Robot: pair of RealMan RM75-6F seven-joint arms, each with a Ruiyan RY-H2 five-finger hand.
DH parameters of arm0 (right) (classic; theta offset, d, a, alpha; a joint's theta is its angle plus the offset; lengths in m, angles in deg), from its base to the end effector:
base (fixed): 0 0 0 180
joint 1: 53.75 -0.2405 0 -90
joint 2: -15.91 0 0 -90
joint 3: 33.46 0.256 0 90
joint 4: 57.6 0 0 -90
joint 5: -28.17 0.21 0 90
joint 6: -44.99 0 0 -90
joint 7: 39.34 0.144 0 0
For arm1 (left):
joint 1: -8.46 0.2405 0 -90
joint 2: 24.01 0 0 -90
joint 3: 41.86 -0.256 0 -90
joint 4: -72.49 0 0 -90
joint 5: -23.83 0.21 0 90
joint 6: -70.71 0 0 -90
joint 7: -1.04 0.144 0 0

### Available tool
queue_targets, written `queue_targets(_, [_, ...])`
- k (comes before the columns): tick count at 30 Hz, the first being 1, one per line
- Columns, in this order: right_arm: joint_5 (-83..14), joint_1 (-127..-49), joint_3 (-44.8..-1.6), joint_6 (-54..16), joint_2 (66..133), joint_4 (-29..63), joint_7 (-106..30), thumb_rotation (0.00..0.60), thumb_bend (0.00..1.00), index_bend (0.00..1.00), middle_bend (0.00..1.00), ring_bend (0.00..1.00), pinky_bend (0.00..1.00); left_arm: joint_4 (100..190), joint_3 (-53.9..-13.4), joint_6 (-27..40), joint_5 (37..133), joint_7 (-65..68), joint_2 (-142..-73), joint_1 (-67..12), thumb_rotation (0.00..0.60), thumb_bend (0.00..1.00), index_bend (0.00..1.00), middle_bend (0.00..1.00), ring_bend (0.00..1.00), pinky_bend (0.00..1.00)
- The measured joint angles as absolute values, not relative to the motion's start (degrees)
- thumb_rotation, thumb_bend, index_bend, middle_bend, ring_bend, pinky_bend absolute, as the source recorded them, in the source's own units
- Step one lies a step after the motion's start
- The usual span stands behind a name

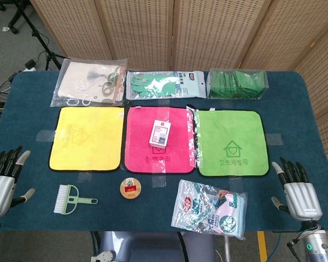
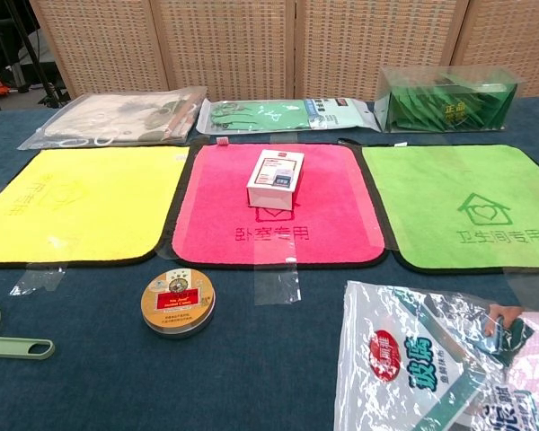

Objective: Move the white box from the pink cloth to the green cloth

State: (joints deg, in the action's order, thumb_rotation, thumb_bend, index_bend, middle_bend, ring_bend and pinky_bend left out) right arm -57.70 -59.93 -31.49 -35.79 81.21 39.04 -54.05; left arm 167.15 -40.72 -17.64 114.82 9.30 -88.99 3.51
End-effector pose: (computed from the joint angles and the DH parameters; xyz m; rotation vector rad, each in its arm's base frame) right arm -0.2945 -0.1825 0.1336 1.5173 -0.8253 0.7525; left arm -0.2890 0.1737 0.1498 -1.4703 -0.7748 -0.9054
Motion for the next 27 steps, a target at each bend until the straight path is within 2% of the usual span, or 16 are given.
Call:
queue_targets(4, [-59.0,-61.0,-30.9,-35.7,81.2,39.8,-54.1,0.6,0.31,0.0,0.0,0.0,0.0,167.2,-40.6,-17.4,114.6,9.4,-89.0,3.4,0.6,0.14,0.0,0.0,0.0,0.0])
queue_targets(10, [-60.2,-63.9,-29.3,-34.1,80.8,42.1,-58.4,0.6,0.31,0.0,0.0,0.0,0.0,167.2,-40.7,-17.2,114.7,9.3,-89.1,3.4,0.6,0.14,0.0,0.0,0.0,0.0])
queue_targets(17, [-59.6,-68.8,-27.2,-29.1,81.7,45.0,-70.5,0.6,0.37,0.0,0.0,0.0,0.0,167.1,-40.8,-17.0,114.8,9.0,-89.2,3.3,0.6,0.14,0.0,0.0,0.0,0.0])
queue_targets(19, [-59.2,-70.1,-26.7,-27.8,82.2,45.6,-74.5,0.6,0.42,0.0,0.0,0.0,0.0,167.1,-40.8,-17.0,114.8,9.0,-89.2,3.3,0.6,0.14,0.0,0.0,0.0,0.0])
queue_targets(23, [-57.9,-73.6,-25.6,-24.3,84.2,46.7,-85.0,0.6,0.68,0.01,0.0,0.0,0.0,167.1,-40.9,-16.8,114.8,9.0,-89.3,3.2,0.6,0.14,0.0,0.0,0.0,0.0])
queue_targets(27, [-54.0,-77.4,-24.3,-20.6,87.0,47.6,-95.1,0.6,0.85,0.02,0.0,0.0,0.0,167.0,-40.9,-16.7,114.8,9.0,-89.3,3.1,0.6,0.14,0.0,0.0,0.0,0.0])
